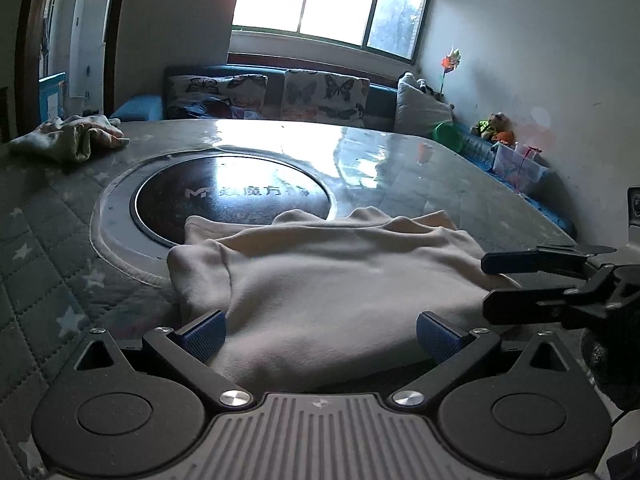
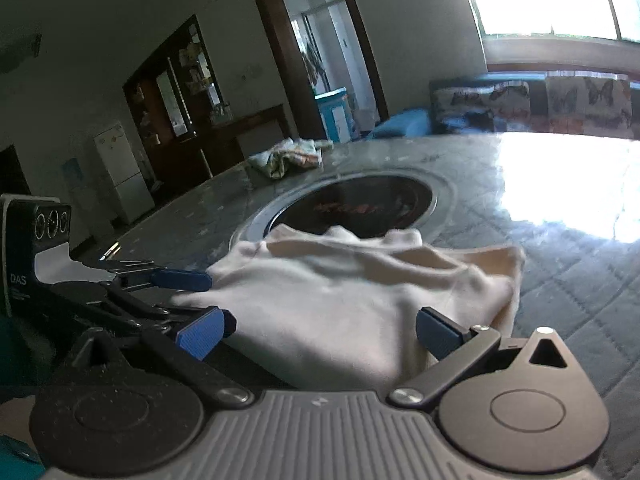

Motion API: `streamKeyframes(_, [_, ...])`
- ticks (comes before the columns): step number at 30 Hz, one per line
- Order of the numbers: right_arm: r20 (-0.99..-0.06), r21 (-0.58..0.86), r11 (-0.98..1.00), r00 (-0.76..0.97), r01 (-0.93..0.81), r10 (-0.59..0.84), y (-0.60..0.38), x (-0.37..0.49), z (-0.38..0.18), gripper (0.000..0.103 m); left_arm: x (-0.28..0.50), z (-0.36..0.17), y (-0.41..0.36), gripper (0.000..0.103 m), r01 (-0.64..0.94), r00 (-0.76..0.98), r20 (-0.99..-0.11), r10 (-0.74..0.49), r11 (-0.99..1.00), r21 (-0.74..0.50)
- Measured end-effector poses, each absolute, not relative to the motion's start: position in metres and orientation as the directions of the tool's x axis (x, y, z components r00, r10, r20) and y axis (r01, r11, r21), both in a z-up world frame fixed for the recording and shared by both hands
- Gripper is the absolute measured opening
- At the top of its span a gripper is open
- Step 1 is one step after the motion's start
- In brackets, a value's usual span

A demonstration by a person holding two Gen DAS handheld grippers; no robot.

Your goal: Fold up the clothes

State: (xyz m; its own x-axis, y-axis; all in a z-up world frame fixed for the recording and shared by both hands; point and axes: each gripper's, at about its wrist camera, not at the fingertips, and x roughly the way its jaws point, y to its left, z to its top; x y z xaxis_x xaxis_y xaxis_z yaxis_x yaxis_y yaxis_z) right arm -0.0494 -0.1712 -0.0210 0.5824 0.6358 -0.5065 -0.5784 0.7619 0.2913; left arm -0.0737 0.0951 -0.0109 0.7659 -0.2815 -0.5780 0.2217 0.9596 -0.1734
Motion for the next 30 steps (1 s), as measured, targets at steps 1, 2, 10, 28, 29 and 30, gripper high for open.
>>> streamKeyframes(1, [-0.521,0.292,0.771,0.582,-0.566,0.624,-0.171,-0.047,-0.024,0.103,-0.073,-0.012,0.095,0.103,0.219,0.766,-0.58,-0.278,0.961,-0.171])
streamKeyframes(2, [-0.538,0.297,0.784,0.582,-0.546,0.609,-0.173,-0.043,-0.029,0.103,-0.072,-0.012,0.096,0.103,0.214,0.766,-0.583,-0.272,0.962,-0.168])
streamKeyframes(10, [-0.526,0.302,0.799,0.609,-0.519,0.594,-0.186,-0.04,-0.02,0.103,-0.072,-0.007,0.098,0.103,0.212,0.765,-0.583,-0.274,0.962,-0.173])
streamKeyframes(28, [-0.549,0.046,0.882,0.726,-0.469,0.415,-0.154,-0.031,-0.013,0.103,-0.048,-0.002,0.119,0.095,0.065,0.802,-0.582,-0.134,0.988,-0.138])
streamKeyframes(29, [-0.552,-0.001,0.884,0.737,-0.468,0.39,-0.148,-0.033,-0.014,0.103,-0.049,-0.003,0.118,0.095,0.068,0.803,-0.581,-0.131,0.989,-0.13])
streamKeyframes(30, [-0.553,-0.043,0.88,0.745,-0.472,0.373,-0.143,-0.035,-0.016,0.103,-0.051,-0.004,0.117,0.096,0.074,0.806,-0.577,-0.128,0.99,-0.116])
